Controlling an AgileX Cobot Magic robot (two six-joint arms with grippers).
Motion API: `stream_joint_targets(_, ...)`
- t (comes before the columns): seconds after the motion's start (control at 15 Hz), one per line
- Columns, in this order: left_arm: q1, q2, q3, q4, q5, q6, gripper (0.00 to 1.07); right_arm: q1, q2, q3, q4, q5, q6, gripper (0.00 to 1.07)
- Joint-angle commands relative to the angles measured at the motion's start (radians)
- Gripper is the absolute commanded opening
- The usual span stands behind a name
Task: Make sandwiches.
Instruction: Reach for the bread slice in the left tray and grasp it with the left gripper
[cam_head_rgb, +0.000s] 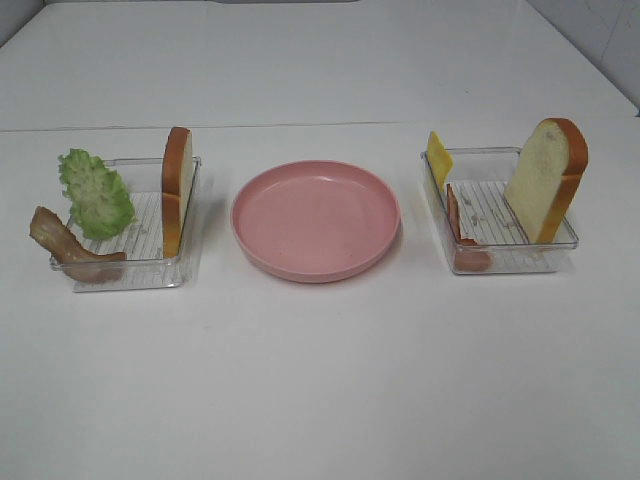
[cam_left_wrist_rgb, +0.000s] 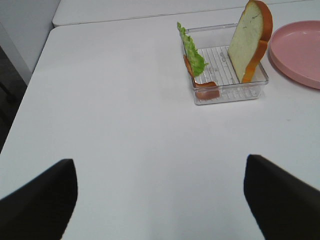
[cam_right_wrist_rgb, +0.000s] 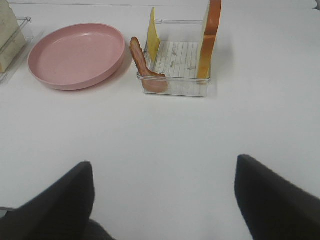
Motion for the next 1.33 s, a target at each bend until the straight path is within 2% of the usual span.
stream_joint_targets(0.07, 0.003, -0.019, 0.001, -0.010, -0.009, 0.001, 0.86, -0.007, -0.014, 0.003, 0.007, -0.009, -0.009, 0.74)
stream_joint_targets(1.33, 0.003, -0.019, 0.001, -0.009, -0.009, 0.001, 0.86, -0.007, -0.014, 0.003, 0.007, -0.009, -0.009, 0.74)
